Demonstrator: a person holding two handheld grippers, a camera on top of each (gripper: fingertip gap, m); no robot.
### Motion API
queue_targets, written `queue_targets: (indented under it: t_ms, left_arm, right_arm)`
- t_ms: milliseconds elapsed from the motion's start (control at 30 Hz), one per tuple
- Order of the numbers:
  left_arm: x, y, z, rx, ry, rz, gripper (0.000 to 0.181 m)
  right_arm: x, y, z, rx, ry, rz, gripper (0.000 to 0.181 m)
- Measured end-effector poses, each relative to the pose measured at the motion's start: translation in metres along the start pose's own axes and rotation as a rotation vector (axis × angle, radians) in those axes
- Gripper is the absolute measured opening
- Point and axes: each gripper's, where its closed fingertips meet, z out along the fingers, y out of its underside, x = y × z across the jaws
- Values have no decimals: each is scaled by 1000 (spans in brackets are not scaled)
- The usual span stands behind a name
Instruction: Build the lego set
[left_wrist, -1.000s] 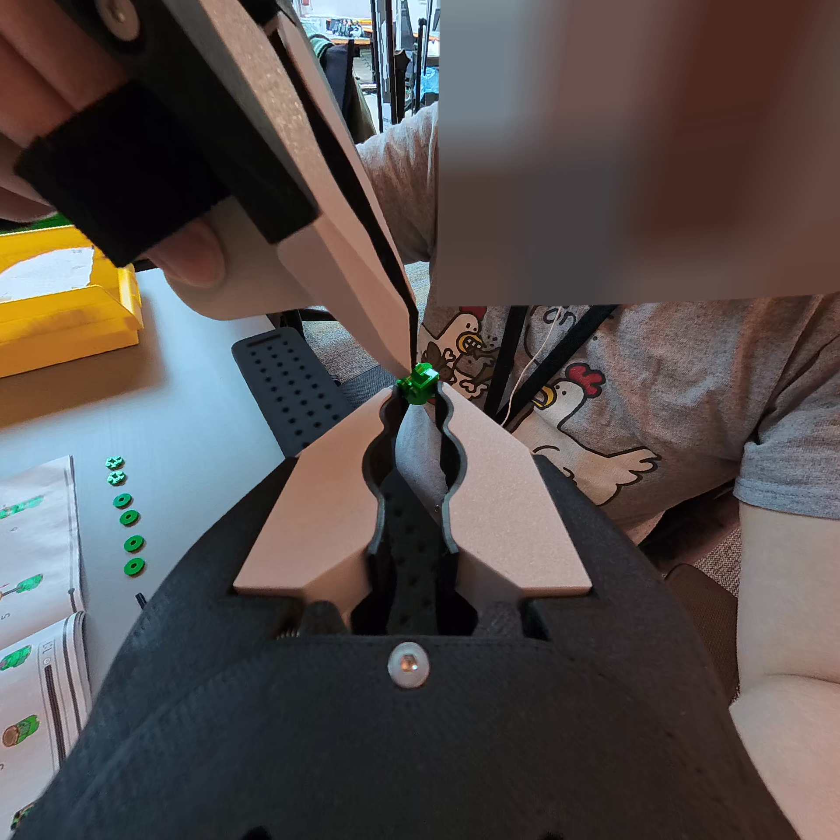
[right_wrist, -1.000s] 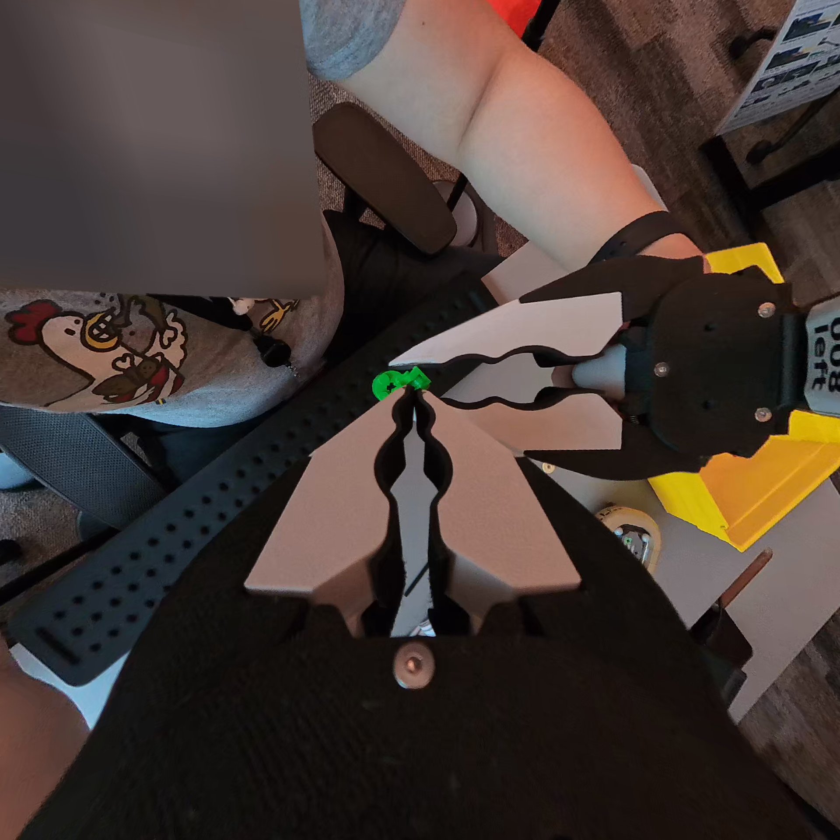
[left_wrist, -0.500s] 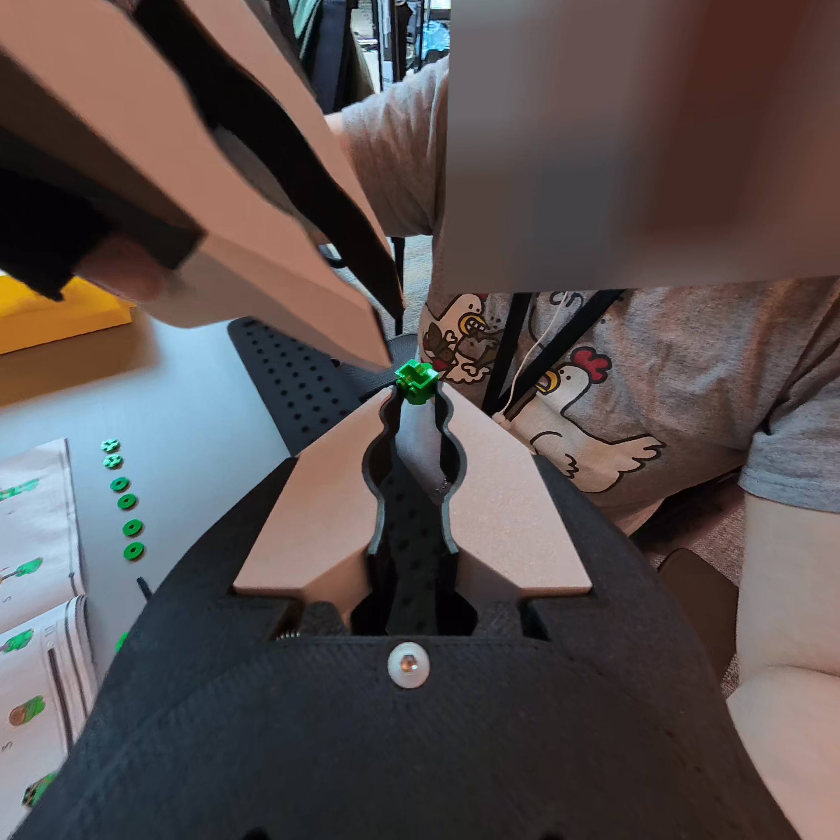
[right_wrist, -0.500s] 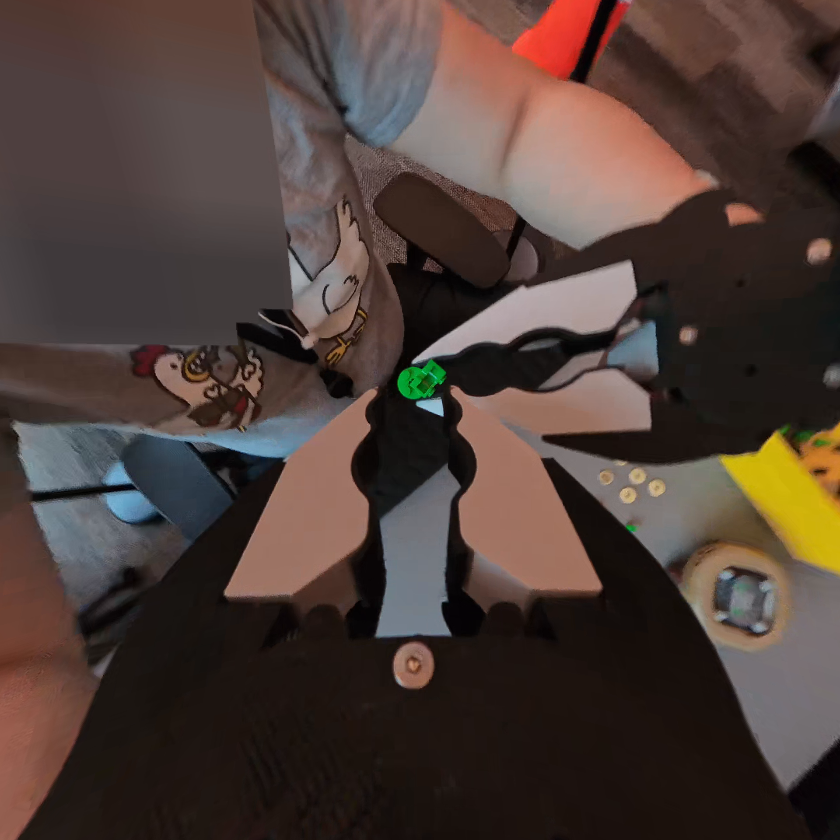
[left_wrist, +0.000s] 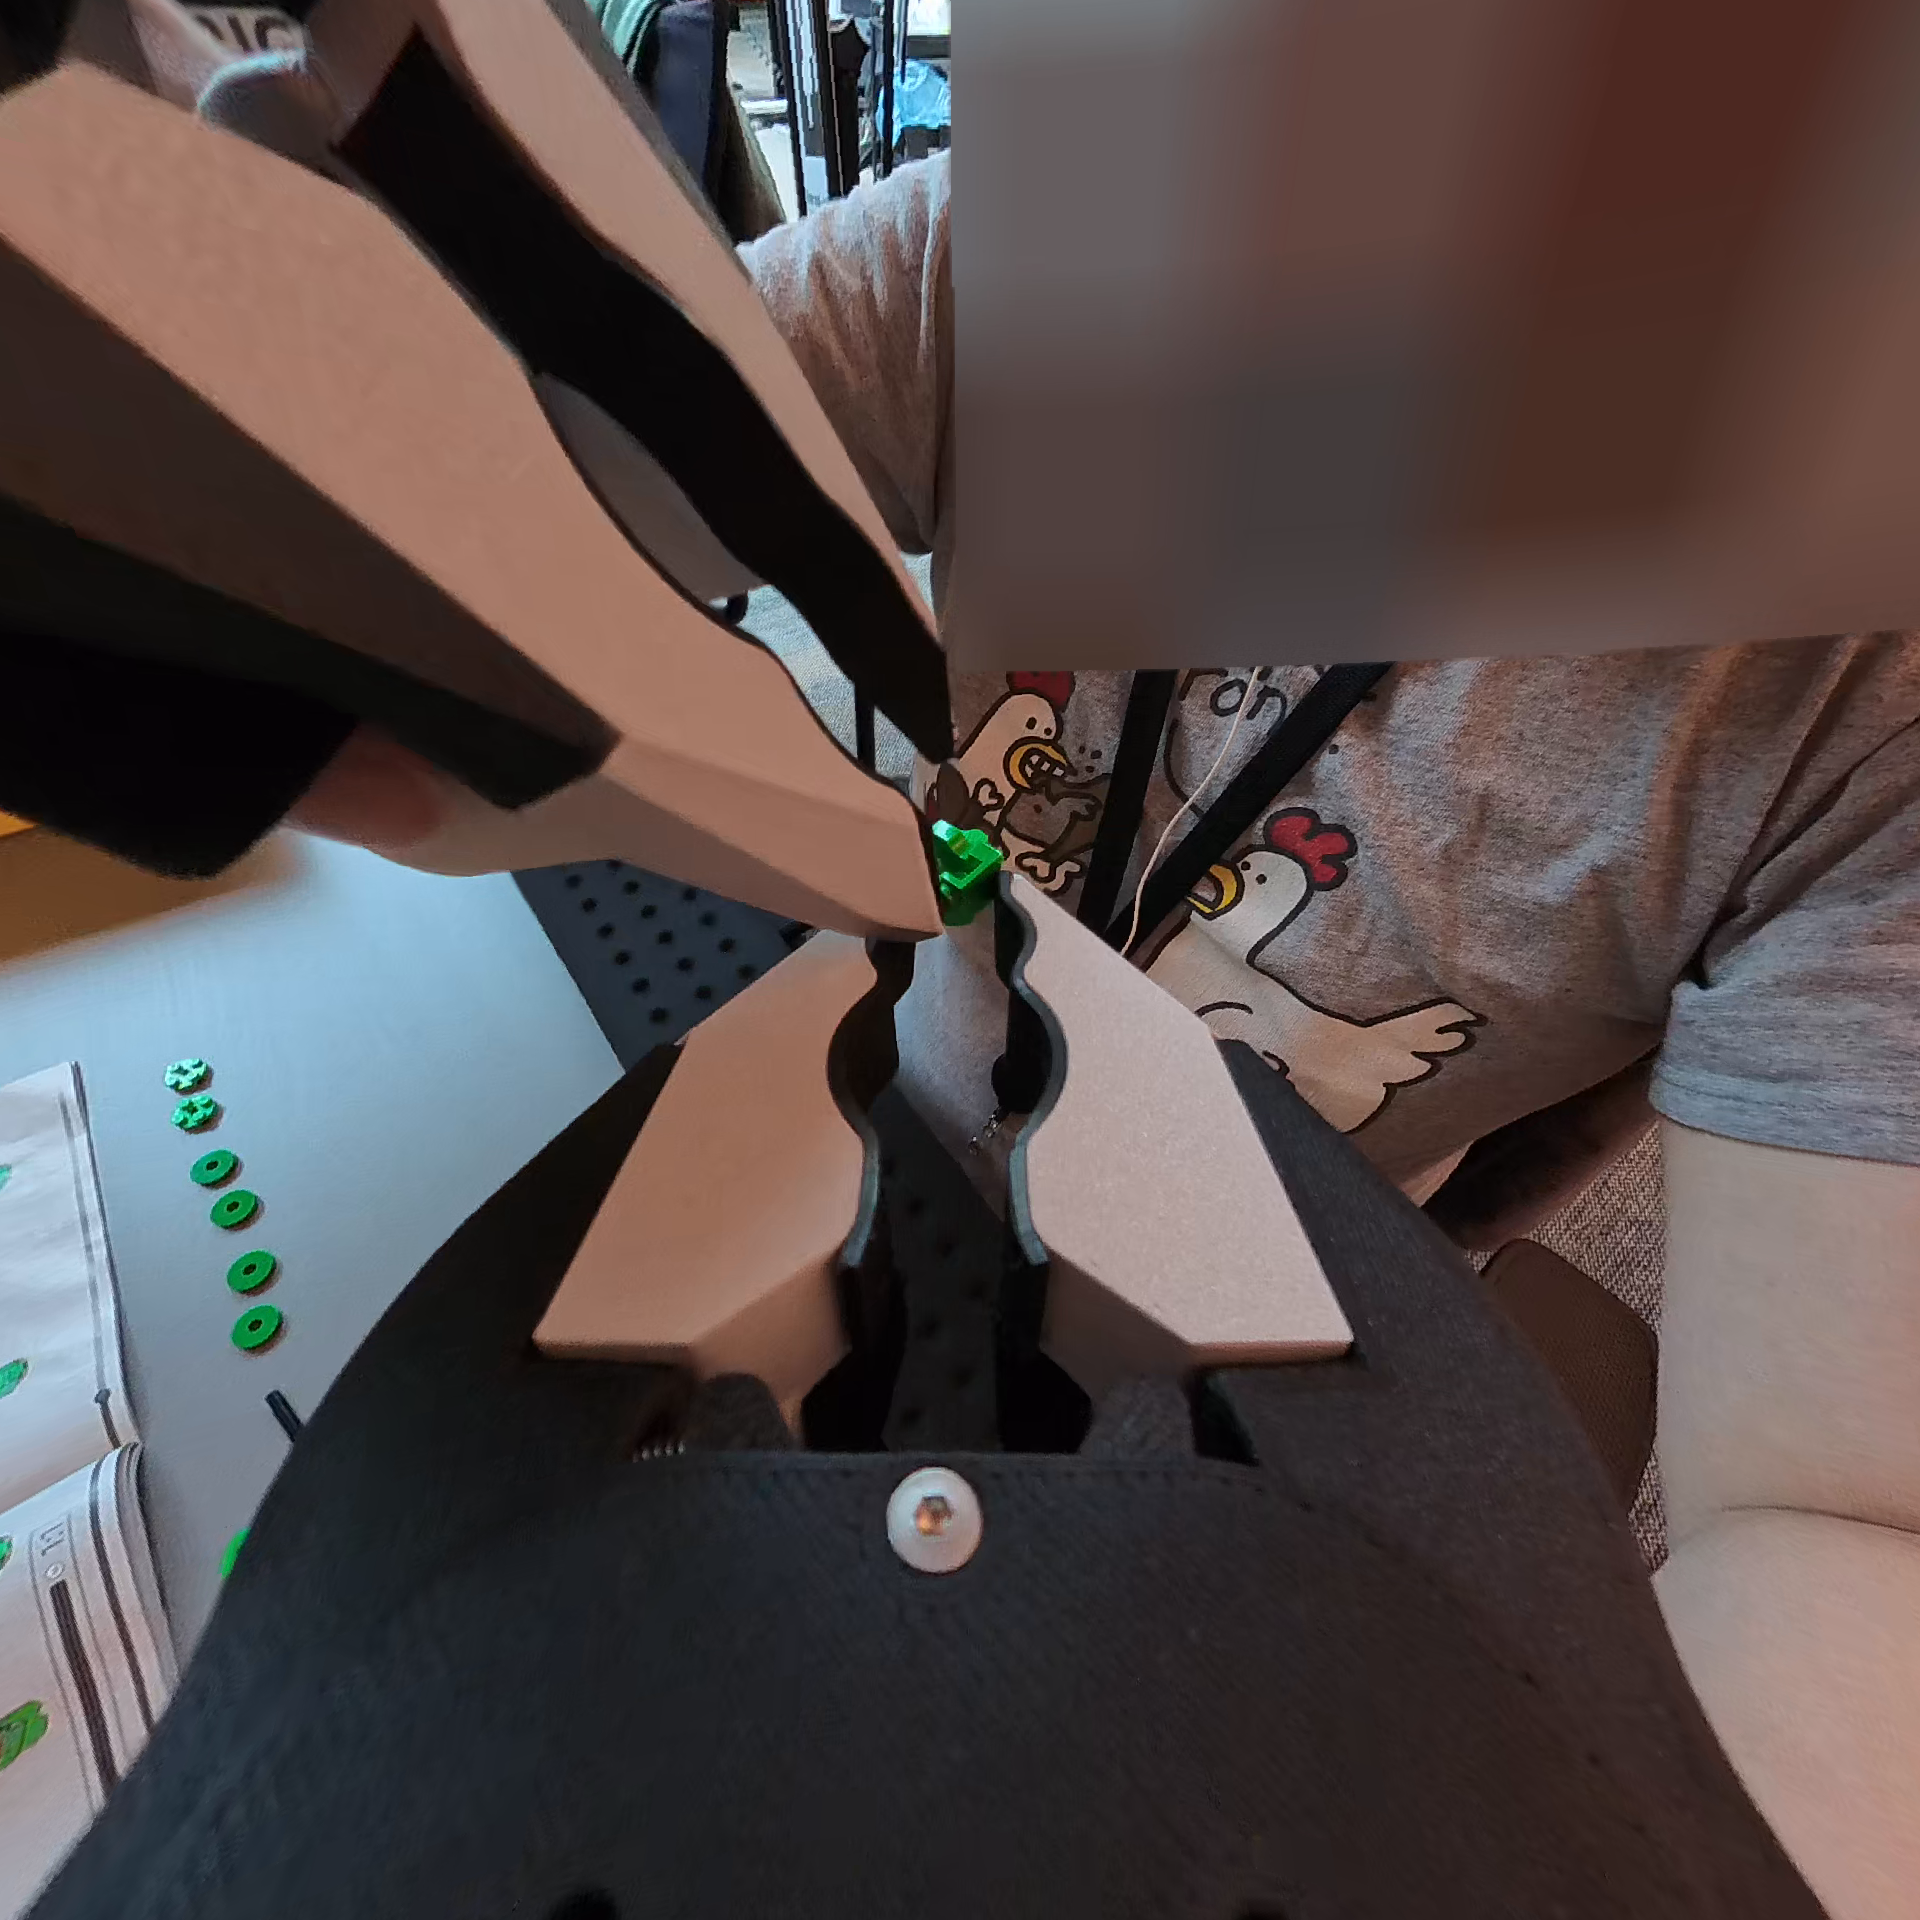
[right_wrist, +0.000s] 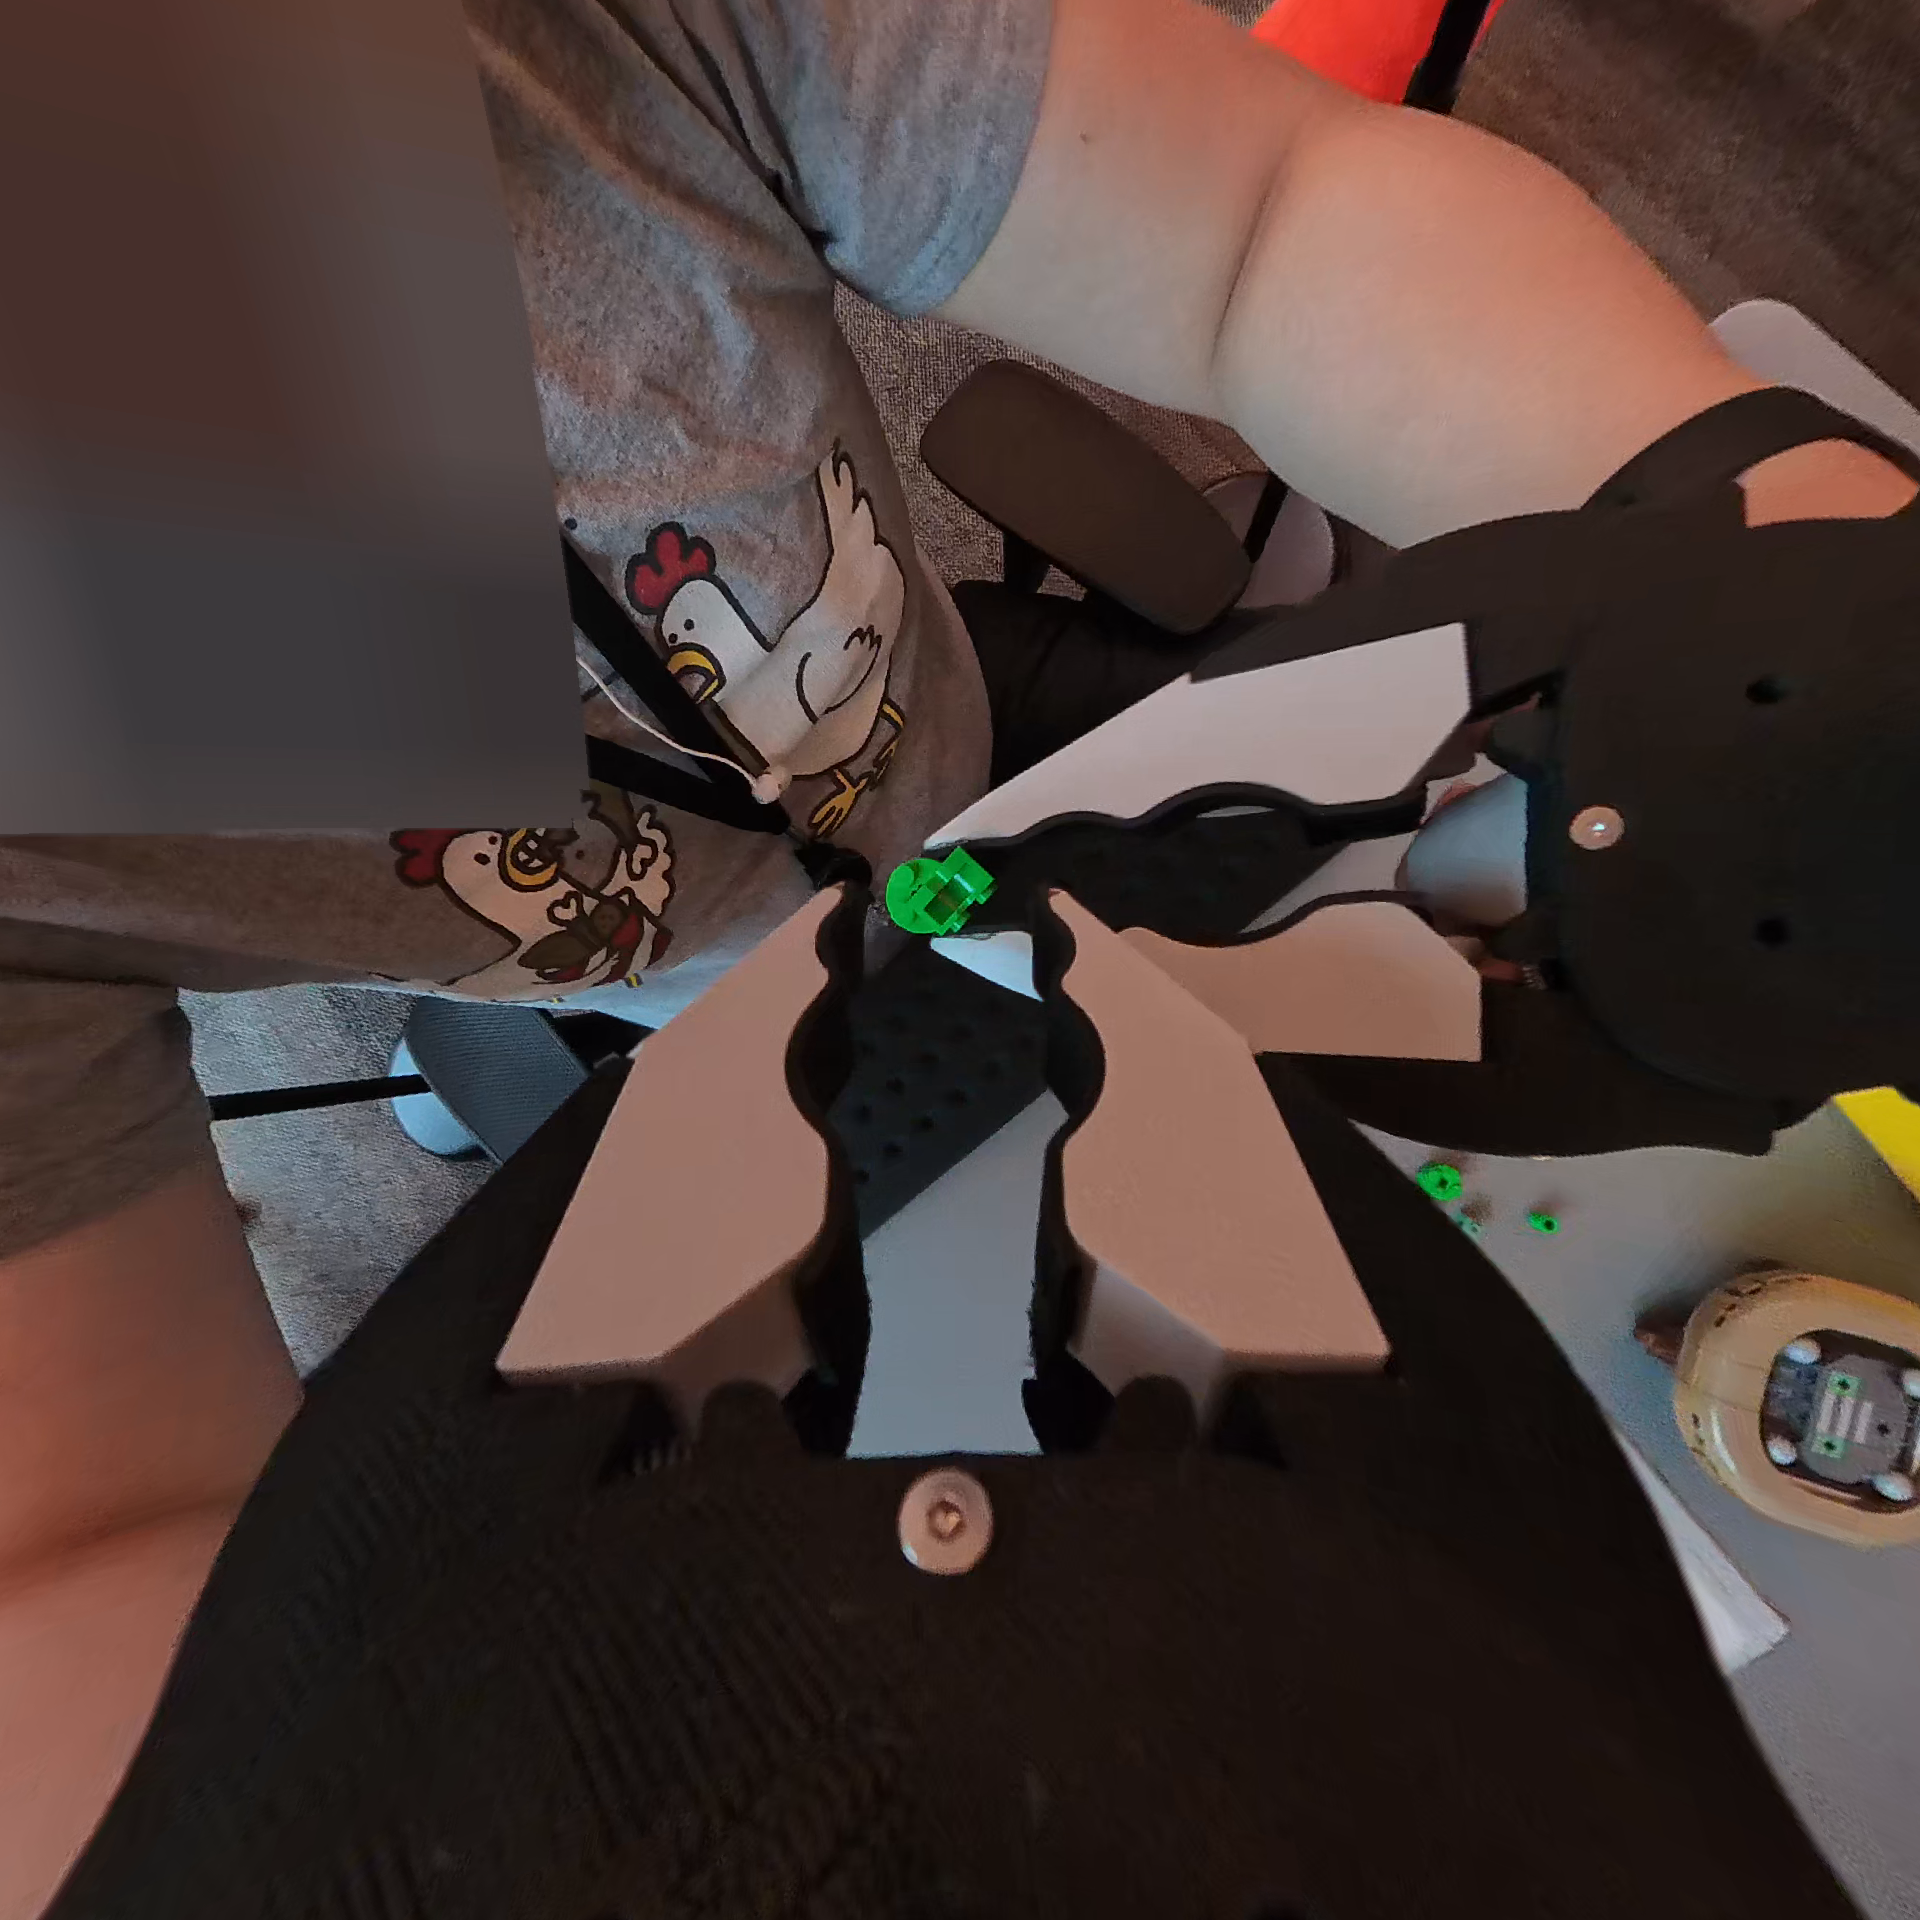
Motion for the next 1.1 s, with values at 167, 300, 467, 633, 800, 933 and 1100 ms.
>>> queue_targets:
  t_ms: [167, 300, 467, 633, 800, 933, 1100]
  left_arm:
    - [-1, 1, -1, -3, -6, -6, 13]
    - [-2, 1, -2, -3, -11, -4, 13]
    - [-2, 2, -2, -6, -20, -9, 13]
    - [-3, 4, -2, -5, -25, -15, 13]
    - [-5, 6, -2, -10, -35, -16, 13]
    - [-6, 7, -4, -8, -46, -25, 13]
    - [-7, 6, -8, 22, -60, -34, 13]
  right_arm:
    - [2, 0, 2, -44, -9, 71, 23]
    - [3, 1, 4, -78, 1, 87, 18]
    - [6, 3, 6, -106, 33, 99, 11]
    - [7, 5, 7, -128, 60, 103, 11]
    - [10, 7, 8, -142, 97, 101, 8]
    - [13, 9, 7, -150, 165, 81, 8]
    - [18, 8, 1, -118, 272, 43, 7]
